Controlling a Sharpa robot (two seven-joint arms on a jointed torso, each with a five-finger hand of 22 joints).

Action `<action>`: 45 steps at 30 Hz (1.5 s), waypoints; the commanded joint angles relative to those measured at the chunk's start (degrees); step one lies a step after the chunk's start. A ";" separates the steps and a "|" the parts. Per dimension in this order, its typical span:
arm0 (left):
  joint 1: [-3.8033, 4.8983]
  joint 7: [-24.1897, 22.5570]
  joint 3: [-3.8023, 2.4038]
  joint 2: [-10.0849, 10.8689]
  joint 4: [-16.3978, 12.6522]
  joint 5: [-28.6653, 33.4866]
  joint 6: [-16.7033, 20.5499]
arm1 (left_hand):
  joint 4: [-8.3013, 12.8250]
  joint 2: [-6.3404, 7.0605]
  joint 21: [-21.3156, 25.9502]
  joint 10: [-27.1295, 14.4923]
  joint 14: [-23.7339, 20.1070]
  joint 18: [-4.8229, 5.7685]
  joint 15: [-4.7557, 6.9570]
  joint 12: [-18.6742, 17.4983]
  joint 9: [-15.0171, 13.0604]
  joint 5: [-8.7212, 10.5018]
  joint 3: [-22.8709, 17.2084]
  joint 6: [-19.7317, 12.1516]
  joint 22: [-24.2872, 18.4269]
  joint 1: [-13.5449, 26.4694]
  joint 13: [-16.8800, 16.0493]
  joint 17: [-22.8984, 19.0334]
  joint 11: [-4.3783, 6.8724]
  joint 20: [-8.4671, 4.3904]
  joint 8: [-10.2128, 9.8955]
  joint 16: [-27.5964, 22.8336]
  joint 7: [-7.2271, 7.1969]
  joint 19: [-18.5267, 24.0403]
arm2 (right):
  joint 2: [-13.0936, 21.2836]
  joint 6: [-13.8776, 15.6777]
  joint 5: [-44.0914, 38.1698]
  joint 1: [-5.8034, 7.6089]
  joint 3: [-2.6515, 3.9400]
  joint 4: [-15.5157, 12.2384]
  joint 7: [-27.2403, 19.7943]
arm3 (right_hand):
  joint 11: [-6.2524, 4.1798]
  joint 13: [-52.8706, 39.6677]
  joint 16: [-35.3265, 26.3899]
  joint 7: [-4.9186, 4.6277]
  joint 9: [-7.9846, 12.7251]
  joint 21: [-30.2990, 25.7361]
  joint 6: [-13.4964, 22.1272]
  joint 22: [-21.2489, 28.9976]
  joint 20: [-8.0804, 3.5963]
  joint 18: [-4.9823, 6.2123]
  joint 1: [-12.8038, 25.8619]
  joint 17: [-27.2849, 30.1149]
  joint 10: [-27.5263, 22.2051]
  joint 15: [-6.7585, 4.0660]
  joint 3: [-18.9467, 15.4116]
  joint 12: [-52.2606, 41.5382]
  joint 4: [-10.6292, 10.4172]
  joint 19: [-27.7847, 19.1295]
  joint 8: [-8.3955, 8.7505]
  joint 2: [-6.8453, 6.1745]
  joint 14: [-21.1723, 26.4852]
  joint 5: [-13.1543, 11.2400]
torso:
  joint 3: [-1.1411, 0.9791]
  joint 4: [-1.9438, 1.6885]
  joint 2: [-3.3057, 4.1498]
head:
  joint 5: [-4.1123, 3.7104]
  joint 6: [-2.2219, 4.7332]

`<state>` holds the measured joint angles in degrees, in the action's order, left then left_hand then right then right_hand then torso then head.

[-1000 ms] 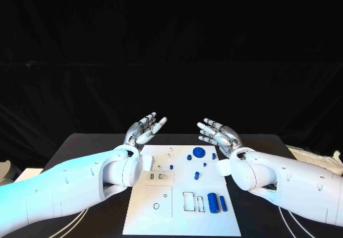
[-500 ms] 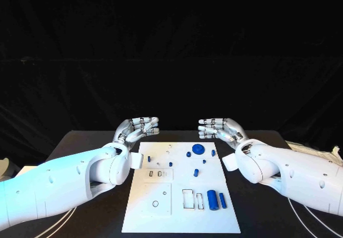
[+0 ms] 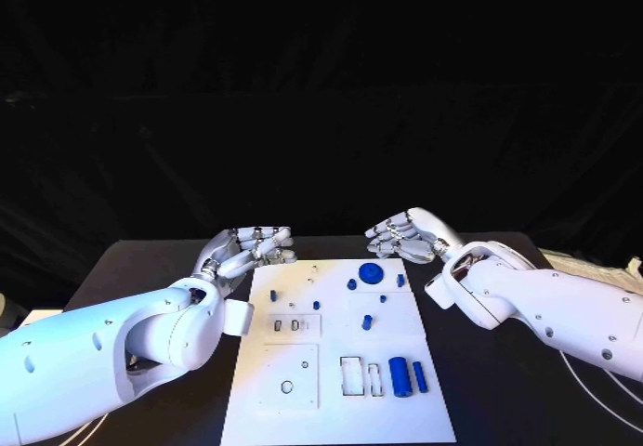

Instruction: Assemble the parts on the task board

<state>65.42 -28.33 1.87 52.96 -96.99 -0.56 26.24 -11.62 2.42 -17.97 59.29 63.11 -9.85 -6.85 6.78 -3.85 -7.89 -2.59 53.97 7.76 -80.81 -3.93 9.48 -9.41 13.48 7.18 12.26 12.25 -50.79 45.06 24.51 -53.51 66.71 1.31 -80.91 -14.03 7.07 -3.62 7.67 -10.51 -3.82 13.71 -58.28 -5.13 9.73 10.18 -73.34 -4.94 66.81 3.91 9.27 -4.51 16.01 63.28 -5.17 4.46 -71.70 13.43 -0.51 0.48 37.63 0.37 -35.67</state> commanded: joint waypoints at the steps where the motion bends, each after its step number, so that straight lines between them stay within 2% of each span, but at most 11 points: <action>1: 0.32 0.89 -0.19 0.93 -2.27 0.02 -2.72 | 0.23 -0.16 -0.32 0.22 0.36 -0.75 0.06 -0.51 0.06 0.24 0.15 0.42 -0.05 -0.11 0.07 0.12 -0.05 -0.13 -0.42 -0.38 0.07 -0.51 | 0.04 -3.28 -21.79 0.61 0.21 -0.78 9.77 | -1.74 -0.22 2.49 1.11 -0.15 4.71 -3.30 -1.80 -3.27 0.41 -0.70 -2.06 4.63 -2.84 1.55 0.63 0.29 8.01 0.67 -3.40 -9.08 -0.50 | -0.41 -0.40 2.52 | -0.26 0.49; 3: 0.48 1.04 -0.30 1.52 -3.50 0.02 -2.93 | 0.54 -0.30 -0.14 -0.16 -0.35 -0.65 -0.17 -1.24 0.08 0.23 0.29 0.42 -0.24 -0.23 0.16 0.14 -0.23 -0.06 -0.85 -1.24 0.18 -0.59 | -0.02 -4.35 -27.08 1.08 0.33 -1.32 12.49 | -2.45 -0.38 3.86 1.75 -0.28 6.49 -4.25 -2.64 -4.12 0.42 -0.16 -3.12 5.83 -3.67 1.21 0.44 0.06 10.22 0.49 -4.09 -11.96 -0.18 | -0.55 -0.61 3.30 | -0.17 0.82; 8: 1.14 1.15 -0.45 2.36 -5.53 0.03 -3.47 | 0.92 -0.51 0.40 -0.36 -1.24 -0.58 -0.50 -2.04 0.09 0.22 0.51 0.50 -0.63 -0.30 0.19 0.08 -0.44 0.18 -1.40 -2.40 0.33 -0.20 | -0.41 -7.15 -35.52 2.18 0.45 -2.41 16.88 | -3.32 -0.37 9.43 2.49 -0.21 10.41 -4.94 -4.69 -5.94 0.23 0.75 -6.97 6.48 -4.67 1.30 0.77 -0.37 13.57 0.96 -5.03 -15.09 0.10 | -0.61 -1.04 4.74 | -0.77 1.33; 12: 1.57 1.17 -0.54 2.86 -7.05 0.04 -3.79 | 1.13 -0.70 0.70 -0.47 -1.60 -0.57 -0.65 -2.42 0.09 0.21 0.56 0.52 -0.84 -0.38 0.20 0.04 -0.55 0.31 -1.68 -2.95 0.40 0.02 | -0.79 -9.66 -40.63 3.07 0.48 -2.86 19.60 | -3.52 -0.34 16.72 2.89 -0.18 13.59 -5.09 -6.52 -6.41 0.12 1.35 -11.70 6.06 -5.10 2.48 0.80 -0.82 14.91 1.35 -5.32 -14.84 -0.61 | -0.68 -1.40 5.48 | -1.45 1.64; 18: 1.99 1.37 -0.61 3.63 -8.78 0.40 -3.92 | 1.19 -0.73 0.76 -0.52 -1.67 -0.57 -0.68 -2.52 0.10 0.21 0.59 0.51 -0.89 -0.41 0.21 0.03 -0.58 0.34 -1.76 -3.09 0.42 0.06 | -1.60 -12.63 -44.88 3.74 0.49 -3.17 21.50 | -3.31 -0.08 27.24 2.92 -0.14 19.34 -4.41 -10.03 -6.57 -0.02 2.37 -18.47 3.20 -5.02 5.52 0.90 -1.95 16.11 1.47 -6.32 -14.69 -1.70 | -0.82 -1.68 6.49 | -1.49 2.27; 22: 2.15 1.50 -0.62 3.88 -9.30 0.70 -4.00 | 1.19 -0.73 0.76 -0.52 -1.67 -0.57 -0.68 -2.52 0.10 0.21 0.59 0.51 -0.89 -0.41 0.21 0.03 -0.58 0.34 -1.76 -3.09 0.42 0.06 | -2.15 -13.53 -46.28 3.90 0.49 -3.09 22.02 | -2.97 -0.08 33.39 3.00 -0.20 23.79 -4.08 -13.43 -6.37 -0.15 2.65 -23.41 1.83 -4.87 7.68 0.83 -3.00 15.43 1.38 -7.49 -13.65 -2.11 | -0.85 -1.85 6.79 | -1.54 2.49; 25: 2.22 1.60 -0.63 4.02 -9.59 0.79 -4.04 | 1.24 -0.73 0.80 -0.55 -1.70 -0.58 -0.70 -2.59 0.10 0.22 0.61 0.50 -0.92 -0.41 0.22 0.03 -0.60 0.36 -1.82 -3.16 0.45 0.08 | -2.55 -14.54 -46.87 4.04 0.49 -2.92 22.27 | -3.00 -0.08 38.53 2.98 -0.22 30.34 -3.98 -20.95 -6.12 -1.05 2.81 -28.76 1.76 -4.90 8.78 0.83 -3.87 16.07 1.41 -7.97 -14.05 -2.20 | -0.86 -1.92 7.01 | -1.62 2.55; 29: 2.30 1.66 -0.63 4.11 -9.85 0.84 -4.03 | 1.24 -0.73 0.80 -0.55 -1.70 -0.58 -0.70 -2.59 0.10 0.22 0.61 0.50 -0.92 -0.41 0.22 0.03 -0.60 0.36 -1.82 -3.16 0.45 0.08 | -2.94 -15.85 -47.22 4.14 0.47 -2.77 22.29 | -2.98 -0.10 43.33 3.00 -0.23 35.98 -3.79 -27.08 -5.85 -1.63 2.70 -33.56 1.51 -4.82 10.05 0.80 -4.94 16.25 1.43 -8.79 -14.03 -2.51 | -0.80 -2.01 7.17 | -1.64 2.61; 33: 2.40 1.73 -0.64 4.16 -9.95 0.87 -4.06 | 1.29 -0.71 0.83 -0.60 -1.70 -0.58 -0.71 -2.66 0.11 0.22 0.64 0.47 -0.95 -0.43 0.23 0.03 -0.63 0.38 -1.88 -3.23 0.49 0.08 | -3.42 -17.21 -47.40 4.18 0.45 -2.52 22.16 | -2.95 -0.08 47.73 3.00 -0.24 40.51 -3.60 -32.09 -5.50 -2.17 2.44 -38.02 1.17 -4.74 10.99 0.82 -5.93 16.27 1.43 -9.59 -14.11 -2.84 | -0.93 -1.93 7.46 | -1.46 2.65; 39: 2.51 1.75 -0.65 4.24 -10.03 0.89 -4.07 | 1.29 -0.71 0.83 -0.60 -1.70 -0.58 -0.71 -2.66 0.11 0.22 0.64 0.47 -0.95 -0.43 0.23 0.03 -0.63 0.38 -1.88 -3.23 0.49 0.08 | -4.16 -18.09 -47.48 4.19 0.36 -1.80 21.77 | -2.87 -0.06 49.73 3.08 -0.25 42.52 -3.52 -34.08 -5.30 -2.29 2.22 -39.81 0.89 -4.68 11.65 0.85 -6.71 15.98 1.42 -9.87 -14.04 -3.10 | -0.89 -1.93 7.65 | -1.50 2.53; 45: 2.59 1.79 -0.65 4.33 -10.07 1.18 -4.02 | 1.34 -0.70 0.86 -0.65 -1.69 -0.59 -0.73 -2.74 0.11 0.22 0.68 0.44 -0.98 -0.44 0.23 0.04 -0.66 0.40 -1.96 -3.29 0.54 0.08 | -4.78 -18.46 -47.49 4.19 0.26 -1.07 21.42 | -2.87 -0.05 50.71 3.13 -0.28 43.48 -3.65 -35.09 -5.15 -2.40 2.10 -40.77 0.91 -4.61 11.98 0.82 -7.13 15.85 1.38 -9.87 -14.03 -3.44 | -1.02 -2.08 7.92 | -1.43 2.55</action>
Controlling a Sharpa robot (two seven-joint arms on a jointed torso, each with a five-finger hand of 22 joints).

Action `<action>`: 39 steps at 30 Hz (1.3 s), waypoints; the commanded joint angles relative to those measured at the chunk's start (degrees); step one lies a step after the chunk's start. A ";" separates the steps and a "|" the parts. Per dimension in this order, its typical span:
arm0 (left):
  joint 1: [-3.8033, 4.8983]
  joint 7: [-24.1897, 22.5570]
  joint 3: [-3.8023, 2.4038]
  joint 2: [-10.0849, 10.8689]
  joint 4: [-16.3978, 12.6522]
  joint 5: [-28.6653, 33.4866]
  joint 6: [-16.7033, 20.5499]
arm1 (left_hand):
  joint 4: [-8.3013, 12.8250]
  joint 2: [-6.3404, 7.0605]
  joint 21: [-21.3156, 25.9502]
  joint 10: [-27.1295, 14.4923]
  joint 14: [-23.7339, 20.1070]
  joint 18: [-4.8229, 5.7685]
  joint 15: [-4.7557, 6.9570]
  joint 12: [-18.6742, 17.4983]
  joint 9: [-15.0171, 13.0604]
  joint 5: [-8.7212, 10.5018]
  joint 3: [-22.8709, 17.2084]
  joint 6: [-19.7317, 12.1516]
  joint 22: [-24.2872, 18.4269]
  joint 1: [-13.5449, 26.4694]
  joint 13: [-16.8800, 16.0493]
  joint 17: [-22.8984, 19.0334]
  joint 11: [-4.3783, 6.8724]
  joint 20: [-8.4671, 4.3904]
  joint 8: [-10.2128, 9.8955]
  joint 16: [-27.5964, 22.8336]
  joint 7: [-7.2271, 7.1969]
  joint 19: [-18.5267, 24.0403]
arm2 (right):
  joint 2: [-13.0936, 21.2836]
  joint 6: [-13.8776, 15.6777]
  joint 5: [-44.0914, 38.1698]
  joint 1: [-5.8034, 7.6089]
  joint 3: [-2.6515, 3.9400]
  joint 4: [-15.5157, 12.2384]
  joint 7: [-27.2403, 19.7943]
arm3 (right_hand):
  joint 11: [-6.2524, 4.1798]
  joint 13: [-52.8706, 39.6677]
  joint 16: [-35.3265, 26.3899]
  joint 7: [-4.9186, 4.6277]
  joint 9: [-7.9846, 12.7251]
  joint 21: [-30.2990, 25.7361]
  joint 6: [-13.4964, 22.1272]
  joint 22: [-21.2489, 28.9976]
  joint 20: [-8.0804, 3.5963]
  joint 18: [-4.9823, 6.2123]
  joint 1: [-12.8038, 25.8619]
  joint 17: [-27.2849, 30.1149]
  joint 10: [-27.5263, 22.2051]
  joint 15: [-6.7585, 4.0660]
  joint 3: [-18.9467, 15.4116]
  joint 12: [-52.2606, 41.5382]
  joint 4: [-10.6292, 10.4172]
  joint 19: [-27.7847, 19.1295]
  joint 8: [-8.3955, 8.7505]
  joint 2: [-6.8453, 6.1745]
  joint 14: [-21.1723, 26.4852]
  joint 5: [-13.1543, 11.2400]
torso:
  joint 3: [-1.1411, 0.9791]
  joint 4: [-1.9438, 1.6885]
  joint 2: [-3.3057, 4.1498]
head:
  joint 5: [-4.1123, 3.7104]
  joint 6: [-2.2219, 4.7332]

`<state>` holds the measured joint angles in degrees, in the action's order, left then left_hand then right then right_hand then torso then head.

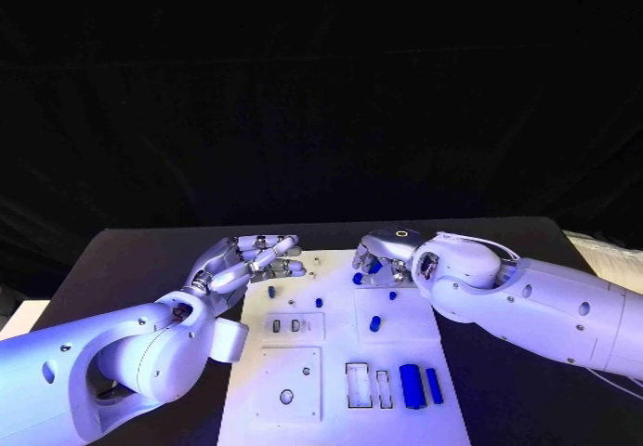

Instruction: Assemble the parts on the task board

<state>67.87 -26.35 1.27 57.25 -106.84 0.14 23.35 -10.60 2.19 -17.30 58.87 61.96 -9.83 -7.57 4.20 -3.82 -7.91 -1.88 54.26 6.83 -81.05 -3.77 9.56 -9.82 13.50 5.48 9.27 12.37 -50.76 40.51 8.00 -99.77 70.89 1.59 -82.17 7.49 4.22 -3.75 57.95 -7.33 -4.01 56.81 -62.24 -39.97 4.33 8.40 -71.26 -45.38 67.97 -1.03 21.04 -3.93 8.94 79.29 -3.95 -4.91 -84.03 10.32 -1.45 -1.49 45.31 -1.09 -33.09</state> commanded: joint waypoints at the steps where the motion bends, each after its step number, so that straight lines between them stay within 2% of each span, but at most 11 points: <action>1: 0.15 -0.20 -0.06 0.06 -0.24 0.53 -1.10 | 0.32 -0.47 0.19 -0.23 -0.54 -0.62 0.00 -0.16 0.08 0.24 -0.03 0.15 -0.05 -0.21 0.07 -0.04 -0.25 0.37 -0.26 -0.30 0.42 0.05 | -0.32 -2.07 -1.23 0.01 -0.04 0.28 -0.17 | -0.01 0.08 0.47 -0.05 -0.09 0.41 0.30 -0.29 0.26 -0.62 0.00 -0.36 -0.24 0.33 0.24 0.24 -0.08 -0.18 0.16 -0.50 -1.71 -0.33 | -0.08 -0.14 0.28 | 0.06 -0.03; 15: 0.40 -0.18 -0.07 0.20 -0.33 0.69 -0.88 | 0.42 -0.49 0.24 -0.35 -0.48 -0.63 -0.03 -0.30 0.09 0.24 0.01 0.05 -0.10 -0.23 0.09 -0.01 -0.32 0.40 -0.42 -0.39 0.51 0.03 | -1.06 -2.86 -1.20 0.00 -0.15 1.01 -0.68 | -0.35 0.03 4.18 0.34 -0.34 4.32 -1.18 -4.60 0.36 -0.95 -0.17 -3.95 0.94 0.12 1.74 0.06 -2.27 -0.41 -0.12 -0.04 -1.76 -1.05 | -0.18 -0.11 0.74 | 0.26 -0.31; 16: 0.41 -0.18 -0.07 0.20 -0.33 0.69 -0.88 | 0.42 -0.49 0.24 -0.35 -0.48 -0.63 -0.03 -0.30 0.09 0.24 0.01 0.05 -0.10 -0.23 0.09 -0.01 -0.32 0.40 -0.42 -0.39 0.51 0.03 | -1.08 -2.87 -1.20 0.00 -0.15 1.02 -0.69 | -0.37 0.03 4.40 0.36 -0.35 4.56 -1.26 -4.89 0.36 -0.98 -0.17 -4.18 1.01 0.10 1.79 0.06 -2.39 -0.38 -0.12 -0.04 -1.78 -1.07 | -0.18 -0.12 0.74 | 0.27 -0.28; 18: 0.44 -0.17 -0.07 0.20 -0.32 0.69 -0.87 | 0.42 -0.49 0.24 -0.35 -0.48 -0.63 -0.03 -0.30 0.09 0.24 0.01 0.05 -0.10 -0.23 0.09 -0.01 -0.32 0.40 -0.42 -0.39 0.51 0.03 | -1.15 -2.90 -1.20 0.00 -0.15 1.03 -0.72 | -0.41 0.03 4.81 0.40 -0.37 4.99 -1.41 -5.40 0.35 -1.04 -0.15 -4.58 1.16 0.07 1.88 0.06 -2.62 -0.34 -0.13 -0.05 -1.82 -1.12 | -0.19 -0.13 0.79 | 0.16 0.25; 19: 0.44 -0.17 -0.07 0.20 -0.31 0.69 -0.88 | 0.43 -0.49 0.24 -0.37 -0.47 -0.63 -0.03 -0.32 0.10 0.23 0.01 0.04 -0.11 -0.24 0.09 -0.01 -0.32 0.40 -0.44 -0.40 0.51 0.02 | -1.17 -2.94 -1.20 0.00 -0.15 1.03 -0.72 | -0.44 0.03 4.99 0.43 -0.39 5.17 -1.50 -5.61 0.34 -1.06 -0.19 -4.76 1.24 0.05 1.94 0.06 -2.70 -0.34 -0.14 -0.05 -1.83 -1.14 | -0.20 -0.15 0.82 | 0.16 0.24; 26: 0.51 -0.15 -0.07 0.21 -0.27 0.69 -0.87 | 0.48 -0.52 0.26 -0.42 -0.44 -0.64 -0.04 -0.37 0.10 0.23 0.01 0.00 -0.13 -0.27 0.09 0.00 -0.34 0.42 -0.50 -0.43 0.53 0.01 | -1.31 -2.75 -1.20 0.01 -0.16 1.23 -0.64 | -0.84 -0.06 7.26 0.78 -0.66 7.67 -2.91 -8.71 0.17 -1.43 -0.73 -7.19 2.57 -0.27 2.77 -0.14 -3.67 0.06 -0.51 0.53 -2.06 -1.49 | -0.20 -0.21 0.99 | 0.40 -0.14; 30: 0.55 -0.06 -0.07 0.23 -0.23 0.70 -0.87 | 0.53 -0.56 0.27 -0.46 -0.40 -0.64 -0.04 -0.40 0.10 0.22 0.00 -0.02 -0.14 -0.32 0.09 0.02 -0.36 0.42 -0.56 -0.46 0.55 -0.01 | -1.26 0.08 -1.20 0.01 -0.16 0.91 -0.94 | -1.36 -0.16 9.49 1.28 -1.11 10.65 -4.62 -12.74 -0.17 -1.99 -1.64 -9.66 4.19 -0.73 4.04 -0.33 -4.53 0.83 -1.05 1.82 -2.29 -3.96 | -0.17 -0.18 1.00 | 0.50 -0.24; 39: 0.64 0.06 -0.07 0.43 0.27 1.14 -0.78 | 0.81 -0.63 0.33 -0.69 -0.31 -0.65 -0.07 -0.55 0.12 0.21 -0.02 -0.19 -0.22 -0.53 0.10 0.07 -0.46 0.46 -0.82 -0.61 0.71 -0.07 | -0.97 6.75 -0.73 0.05 -0.11 -0.56 0.09 | -1.74 -0.23 11.22 1.62 -1.75 12.91 -5.68 -15.51 -0.51 -2.35 -1.36 -11.25 5.70 -1.05 4.88 -0.01 -6.31 1.06 -1.20 1.99 -2.21 -5.35 | -0.07 -0.30 1.11 | 0.39 0.00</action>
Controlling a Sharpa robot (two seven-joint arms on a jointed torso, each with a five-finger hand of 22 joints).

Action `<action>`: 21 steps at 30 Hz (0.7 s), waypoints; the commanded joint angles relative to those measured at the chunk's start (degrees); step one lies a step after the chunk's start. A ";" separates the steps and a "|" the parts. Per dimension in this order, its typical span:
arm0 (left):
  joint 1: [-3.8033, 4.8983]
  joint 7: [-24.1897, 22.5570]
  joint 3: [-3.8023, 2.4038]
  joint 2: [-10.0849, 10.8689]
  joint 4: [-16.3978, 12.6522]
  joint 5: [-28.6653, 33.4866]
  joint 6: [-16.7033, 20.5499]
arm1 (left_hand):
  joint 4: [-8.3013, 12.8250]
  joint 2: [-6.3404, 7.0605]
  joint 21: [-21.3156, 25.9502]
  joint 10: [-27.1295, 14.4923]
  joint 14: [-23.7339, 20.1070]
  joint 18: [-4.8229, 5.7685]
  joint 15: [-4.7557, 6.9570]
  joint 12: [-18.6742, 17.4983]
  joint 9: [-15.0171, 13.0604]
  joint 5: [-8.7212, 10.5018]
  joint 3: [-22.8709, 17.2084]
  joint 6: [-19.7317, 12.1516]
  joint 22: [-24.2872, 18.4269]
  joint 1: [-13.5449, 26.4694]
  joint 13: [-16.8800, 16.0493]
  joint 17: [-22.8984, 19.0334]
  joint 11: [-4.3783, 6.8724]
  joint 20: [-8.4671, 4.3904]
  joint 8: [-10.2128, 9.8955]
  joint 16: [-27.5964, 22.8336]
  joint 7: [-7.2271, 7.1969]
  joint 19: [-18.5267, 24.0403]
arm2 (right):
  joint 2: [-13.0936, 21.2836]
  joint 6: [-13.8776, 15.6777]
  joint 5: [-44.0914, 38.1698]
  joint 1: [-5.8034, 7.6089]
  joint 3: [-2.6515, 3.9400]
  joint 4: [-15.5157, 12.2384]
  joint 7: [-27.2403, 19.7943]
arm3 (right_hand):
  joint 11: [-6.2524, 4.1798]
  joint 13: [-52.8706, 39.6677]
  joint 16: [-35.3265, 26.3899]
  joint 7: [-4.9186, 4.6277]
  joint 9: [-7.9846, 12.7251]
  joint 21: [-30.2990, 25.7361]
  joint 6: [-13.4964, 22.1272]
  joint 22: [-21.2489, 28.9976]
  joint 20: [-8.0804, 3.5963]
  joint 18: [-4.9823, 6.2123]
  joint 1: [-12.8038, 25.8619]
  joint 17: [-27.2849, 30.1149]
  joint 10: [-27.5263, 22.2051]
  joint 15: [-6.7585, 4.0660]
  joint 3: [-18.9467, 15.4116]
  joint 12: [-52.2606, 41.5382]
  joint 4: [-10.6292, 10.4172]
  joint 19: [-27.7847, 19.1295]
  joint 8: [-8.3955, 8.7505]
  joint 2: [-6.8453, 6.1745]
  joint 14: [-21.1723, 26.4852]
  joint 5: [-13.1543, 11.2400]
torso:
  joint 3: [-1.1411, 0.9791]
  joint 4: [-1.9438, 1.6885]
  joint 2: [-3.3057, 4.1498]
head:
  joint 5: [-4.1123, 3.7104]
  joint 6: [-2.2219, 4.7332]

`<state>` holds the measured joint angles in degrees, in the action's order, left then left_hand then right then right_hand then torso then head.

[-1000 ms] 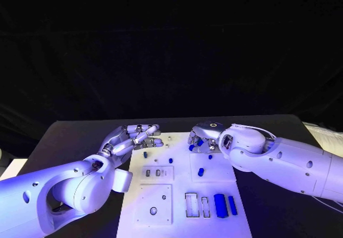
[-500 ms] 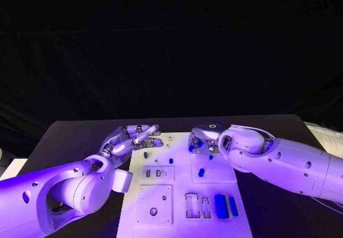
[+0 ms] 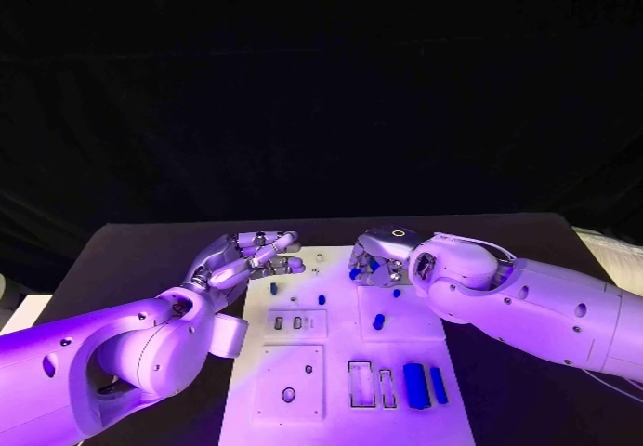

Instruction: Assemble the parts on the task board

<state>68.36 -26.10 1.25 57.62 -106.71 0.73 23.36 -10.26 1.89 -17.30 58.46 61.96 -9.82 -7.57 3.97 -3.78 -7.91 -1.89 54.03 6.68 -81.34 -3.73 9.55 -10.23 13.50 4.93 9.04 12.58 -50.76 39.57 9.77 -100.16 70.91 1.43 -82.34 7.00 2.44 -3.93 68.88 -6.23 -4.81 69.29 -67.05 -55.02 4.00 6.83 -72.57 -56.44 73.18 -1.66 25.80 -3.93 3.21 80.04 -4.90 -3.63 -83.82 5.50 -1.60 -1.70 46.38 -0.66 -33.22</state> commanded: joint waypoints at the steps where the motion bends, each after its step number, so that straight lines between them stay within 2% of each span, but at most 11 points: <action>1: 0.17 -0.19 -0.05 0.11 0.28 0.72 -0.77 | 0.48 -0.33 0.33 -0.28 -0.31 -0.66 -0.08 -0.32 0.08 0.21 -0.01 0.03 -0.08 -0.24 0.06 0.08 -0.05 0.46 -0.27 -0.39 0.50 -0.07 | -0.11 5.65 -0.32 0.07 0.06 -0.43 0.90 | 0.03 -0.06 0.41 0.53 -1.00 0.60 -0.91 -0.66 -0.18 -0.81 -0.06 -0.28 0.57 -0.43 0.23 0.03 -0.76 0.31 -0.23 0.78 -2.40 -0.76 | 0.08 -0.10 0.05 | -0.07 0.19; 5: 0.26 -0.22 -0.05 0.24 0.76 1.01 -0.74 | 0.64 -0.36 0.37 -0.41 -0.27 -0.66 -0.10 -0.37 0.08 0.20 -0.02 -0.06 -0.12 -0.37 0.07 0.11 -0.11 0.48 -0.40 -0.47 0.59 -0.10 | -0.82 7.74 -0.26 0.42 0.08 -0.08 2.03 | -0.02 -0.06 0.58 0.57 -1.11 0.83 -1.04 -0.94 -0.20 -0.84 -0.22 -0.41 0.75 -0.47 0.46 0.06 -0.95 0.29 -0.25 0.88 -2.37 -0.96 | 0.08 -0.26 0.16 | -0.03 0.46; 6: 0.28 -0.23 -0.05 0.26 0.83 1.03 -0.75 | 0.64 -0.36 0.37 -0.41 -0.27 -0.66 -0.10 -0.37 0.08 0.20 -0.02 -0.06 -0.12 -0.37 0.07 0.11 -0.11 0.48 -0.40 -0.47 0.59 -0.10 | -0.97 7.96 -0.26 0.48 0.09 0.03 2.17 | -0.02 -0.06 0.58 0.57 -1.11 0.83 -1.04 -0.94 -0.20 -0.84 -0.22 -0.41 0.75 -0.47 0.46 0.06 -0.95 0.29 -0.25 0.88 -2.37 -0.96 | 0.02 -0.25 0.24 | 0.01 0.52; 11: 0.39 -0.32 -0.05 0.48 1.34 1.14 -0.84 | 0.67 -0.38 0.37 -0.43 -0.26 -0.66 -0.11 -0.37 0.08 0.20 -0.03 -0.06 -0.13 -0.40 0.07 0.11 -0.12 0.48 -0.42 -0.49 0.59 -0.10 | -2.66 9.46 -0.34 1.02 0.10 1.39 3.09 | -0.02 -0.05 0.67 0.53 -1.17 0.99 -1.03 -1.11 -0.21 -0.86 -0.32 -0.46 0.76 -0.48 0.58 0.13 -1.03 0.28 -0.21 0.82 -2.33 -1.05 | 0.05 -0.35 0.38 | 0.16 0.56; 12: 0.42 -0.33 -0.05 0.52 1.40 1.15 -0.85 | 0.68 -0.38 0.38 -0.43 -0.26 -0.66 -0.11 -0.37 0.08 0.20 -0.04 -0.07 -0.13 -0.41 0.07 0.11 -0.12 0.49 -0.43 -0.49 0.59 -0.10 | -3.05 9.62 -0.37 1.15 0.10 1.72 3.20 | 0.00 -0.03 0.69 0.50 -1.19 1.01 -1.00 -1.11 -0.22 -0.85 -0.32 -0.46 0.74 -0.48 0.60 0.17 -1.08 0.25 -0.18 0.76 -2.31 -1.14 | 0.09 -0.47 0.44 | 0.15 0.59; 14: 0.50 -0.34 -0.05 0.64 1.48 1.16 -0.88 | 0.68 -0.38 0.38 -0.43 -0.26 -0.66 -0.11 -0.37 0.08 0.20 -0.04 -0.07 -0.13 -0.41 0.07 0.11 -0.12 0.49 -0.43 -0.49 0.59 -0.10 | -3.88 9.79 -0.41 1.39 0.10 2.43 3.32 | 0.01 -0.03 0.71 0.47 -1.21 1.06 -0.99 -1.17 -0.22 -0.86 -0.32 -0.45 0.73 -0.47 0.62 0.19 -1.14 0.24 -0.16 0.71 -2.30 -1.23 | 0.07 -0.44 0.50 | 0.24 0.68; 21: 0.99 -0.43 -0.05 0.99 1.49 1.85 -1.01 | 0.70 -0.39 0.38 -0.43 -0.26 -0.66 -0.11 -0.36 0.08 0.20 -0.04 -0.06 -0.14 -0.42 0.07 0.11 -0.12 0.49 -0.43 -0.50 0.59 -0.10 | -7.01 9.13 -0.66 1.83 0.09 5.19 3.51 | 0.11 0.04 0.90 0.35 -1.29 1.26 -0.82 -1.35 -0.18 -0.89 -0.39 -0.57 0.50 -0.41 0.81 0.34 -1.41 0.14 0.03 0.55 -2.23 -1.58 | 0.34 -0.96 0.96 | -0.35 0.77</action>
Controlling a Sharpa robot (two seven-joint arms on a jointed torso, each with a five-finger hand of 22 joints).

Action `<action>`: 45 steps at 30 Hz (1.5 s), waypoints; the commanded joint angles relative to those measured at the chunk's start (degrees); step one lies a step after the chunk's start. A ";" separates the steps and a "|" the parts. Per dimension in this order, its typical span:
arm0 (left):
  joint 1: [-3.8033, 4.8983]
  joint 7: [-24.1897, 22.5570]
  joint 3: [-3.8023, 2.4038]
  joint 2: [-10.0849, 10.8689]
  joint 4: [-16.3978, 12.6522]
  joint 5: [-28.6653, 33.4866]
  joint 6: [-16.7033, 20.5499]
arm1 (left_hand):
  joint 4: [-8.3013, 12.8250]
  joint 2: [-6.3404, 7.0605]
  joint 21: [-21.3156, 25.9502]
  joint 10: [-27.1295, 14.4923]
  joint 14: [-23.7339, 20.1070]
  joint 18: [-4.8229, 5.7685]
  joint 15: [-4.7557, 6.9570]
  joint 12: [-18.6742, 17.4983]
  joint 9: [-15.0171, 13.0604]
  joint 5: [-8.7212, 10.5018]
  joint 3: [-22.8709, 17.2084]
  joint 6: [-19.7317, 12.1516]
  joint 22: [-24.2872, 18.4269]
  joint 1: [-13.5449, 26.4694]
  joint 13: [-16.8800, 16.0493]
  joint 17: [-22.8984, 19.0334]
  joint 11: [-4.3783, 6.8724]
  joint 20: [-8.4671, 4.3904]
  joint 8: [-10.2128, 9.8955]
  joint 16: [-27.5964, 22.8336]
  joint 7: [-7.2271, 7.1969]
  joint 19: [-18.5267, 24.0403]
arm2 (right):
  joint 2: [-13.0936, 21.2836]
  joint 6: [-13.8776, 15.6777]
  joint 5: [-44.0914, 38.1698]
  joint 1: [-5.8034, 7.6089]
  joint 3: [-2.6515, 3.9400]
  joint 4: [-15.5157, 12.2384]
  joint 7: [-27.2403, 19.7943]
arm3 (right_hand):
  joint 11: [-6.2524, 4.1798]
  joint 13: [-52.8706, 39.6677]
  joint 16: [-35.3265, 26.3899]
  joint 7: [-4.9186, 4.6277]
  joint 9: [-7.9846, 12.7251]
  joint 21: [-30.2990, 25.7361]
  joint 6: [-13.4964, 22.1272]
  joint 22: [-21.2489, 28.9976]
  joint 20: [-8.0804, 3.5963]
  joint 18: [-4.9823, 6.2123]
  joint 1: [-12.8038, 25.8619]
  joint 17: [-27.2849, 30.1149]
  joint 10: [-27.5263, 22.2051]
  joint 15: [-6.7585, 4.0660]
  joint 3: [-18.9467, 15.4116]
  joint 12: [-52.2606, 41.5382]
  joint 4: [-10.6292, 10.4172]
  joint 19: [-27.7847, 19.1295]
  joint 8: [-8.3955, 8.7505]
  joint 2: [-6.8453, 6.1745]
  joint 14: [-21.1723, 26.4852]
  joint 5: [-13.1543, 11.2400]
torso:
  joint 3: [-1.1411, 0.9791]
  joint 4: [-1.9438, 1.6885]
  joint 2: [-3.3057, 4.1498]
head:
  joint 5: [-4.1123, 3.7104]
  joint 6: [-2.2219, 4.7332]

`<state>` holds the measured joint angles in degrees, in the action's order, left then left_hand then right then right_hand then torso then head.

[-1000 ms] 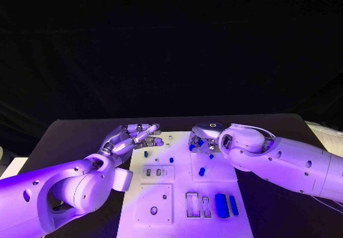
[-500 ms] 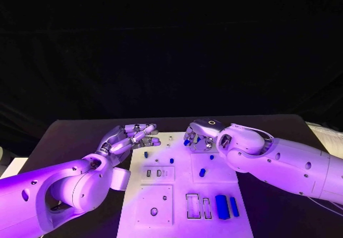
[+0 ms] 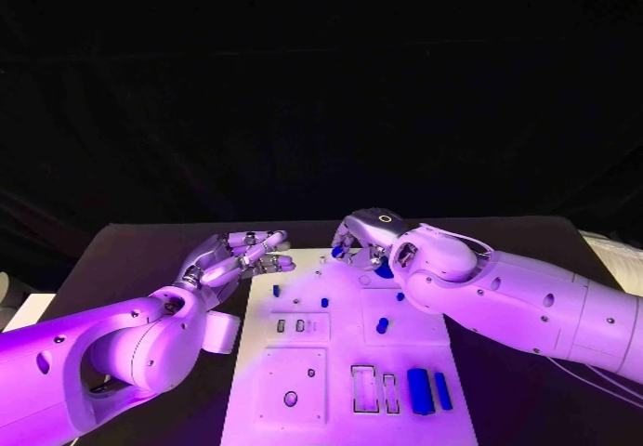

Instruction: Assemble the parts on the task board

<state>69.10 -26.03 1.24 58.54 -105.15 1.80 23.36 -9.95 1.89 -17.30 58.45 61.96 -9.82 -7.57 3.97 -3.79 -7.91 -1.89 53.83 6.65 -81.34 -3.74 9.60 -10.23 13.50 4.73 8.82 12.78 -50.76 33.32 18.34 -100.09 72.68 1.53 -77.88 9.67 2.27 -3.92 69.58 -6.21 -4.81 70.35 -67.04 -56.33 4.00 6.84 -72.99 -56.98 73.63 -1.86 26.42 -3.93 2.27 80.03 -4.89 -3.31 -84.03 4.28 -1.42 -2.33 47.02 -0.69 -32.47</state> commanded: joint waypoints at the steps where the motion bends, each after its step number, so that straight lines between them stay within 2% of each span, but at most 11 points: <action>1: 0.35 -0.50 -0.05 0.11 -0.08 0.84 -1.01 | 0.42 -0.41 0.39 -0.43 -0.26 -0.66 -0.12 -0.36 0.08 0.19 -0.06 0.16 -0.11 -0.46 0.07 0.07 -0.12 0.49 -0.25 -0.30 0.38 -0.11 | -1.22 0.28 -0.74 0.09 -0.02 1.16 0.82 | 0.28 0.03 0.20 0.34 -1.29 0.19 -0.84 -0.05 -0.18 -0.89 0.03 -0.03 0.06 -0.21 0.20 0.34 -0.47 0.14 0.03 0.23 -2.02 -0.36 | 0.20 -0.39 0.38 | -0.33 0.00; 11: 0.81 -0.50 -0.05 0.23 -0.36 1.04 -1.08 | 0.42 -0.41 0.39 -0.43 -0.26 -0.66 -0.12 -0.36 0.08 0.19 -0.06 0.16 -0.11 -0.46 0.07 0.07 -0.12 0.49 -0.25 -0.30 0.38 -0.11 | -4.46 -1.18 -0.78 0.13 -0.32 5.09 0.31 | 0.40 0.07 0.43 0.21 -1.34 0.38 -0.67 -0.25 -0.13 -0.92 0.05 -0.25 -0.18 -0.13 0.30 0.40 -0.72 0.08 0.20 0.09 -2.00 -0.55 | 0.38 -0.73 0.89 | -0.29 0.09; 14: 0.84 -0.47 -0.05 0.19 -0.39 1.19 -1.10 | 0.42 -0.41 0.39 -0.43 -0.26 -0.66 -0.12 -0.36 0.08 0.19 -0.06 0.16 -0.11 -0.46 0.07 0.07 -0.12 0.49 -0.25 -0.30 0.38 -0.11 | -4.92 -1.89 -0.78 0.13 -0.45 5.69 0.11 | 0.46 0.09 0.51 0.15 -1.37 0.49 -0.60 -0.40 -0.10 -0.94 0.14 -0.31 -0.28 -0.08 0.28 0.40 -0.89 0.05 0.28 -0.03 -1.98 -0.63 | 0.42 -0.68 0.92 | -0.21 -0.01; 19: 0.86 -0.45 -0.05 0.21 -0.32 1.27 -1.12 | 0.47 -0.45 0.40 -0.43 -0.26 -0.66 -0.13 -0.34 0.06 0.20 -0.07 0.19 -0.13 -0.50 0.06 0.08 -0.12 0.50 -0.26 -0.34 0.36 -0.11 | -5.14 -2.89 -0.78 0.13 -0.60 5.78 0.00 | 0.48 0.09 0.69 0.13 -1.39 0.66 -0.58 -0.64 -0.07 -0.98 0.22 -0.55 -0.33 -0.04 0.26 0.39 -1.02 0.08 0.33 -0.10 -1.99 -0.70 | 0.34 -0.59 0.92 | -0.02 -0.14; 25: 0.90 -0.43 -0.05 0.28 -0.26 1.30 -1.14 | 0.47 -0.45 0.40 -0.43 -0.26 -0.66 -0.13 -0.34 0.06 0.20 -0.07 0.19 -0.13 -0.50 0.06 0.08 -0.12 0.50 -0.26 -0.34 0.36 -0.11 | -4.95 -3.82 -0.80 0.12 -0.69 5.75 0.13 | 0.49 0.09 0.72 0.13 -1.40 0.68 -0.58 -0.67 -0.06 -0.98 0.24 -0.57 -0.33 -0.03 0.25 0.38 -1.07 0.07 0.34 -0.12 -1.99 -0.71 | 0.35 -0.61 0.97 | 0.17 -0.21; 45: 0.99 -0.29 -0.05 0.37 0.09 1.32 -1.21 | 0.50 -0.46 0.42 -0.43 -0.26 -0.66 -0.13 -0.34 0.06 0.20 -0.07 0.21 -0.14 -0.52 0.06 0.08 -0.11 0.50 -0.27 -0.38 0.35 -0.11 | -4.70 -4.14 -1.08 0.12 -0.72 5.36 0.25 | 0.53 0.07 0.92 0.10 -1.48 0.89 -0.56 -0.94 -0.01 -1.01 0.47 -0.77 -0.38 0.03 0.18 0.35 -1.46 0.02 0.44 -0.30 -1.97 -0.73 | 0.36 -0.59 1.23 | 0.43 -0.20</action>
<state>69.99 -26.01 1.25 58.96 -105.06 2.96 23.31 -9.80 1.66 -17.08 58.46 61.96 -9.82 -7.57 3.97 -3.80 -7.91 -2.05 53.83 6.60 -81.57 -3.75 9.62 -10.23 13.70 4.75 8.82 12.78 -50.96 28.52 15.85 -100.26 72.95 0.92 -72.49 9.79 2.50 -3.89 70.28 -6.22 -4.81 71.01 -67.04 -57.22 4.01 7.01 -72.82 -57.68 73.40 -1.86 26.73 -3.71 1.16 80.03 -4.23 -3.49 -84.02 3.39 -1.08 -2.94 48.20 -0.28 -32.67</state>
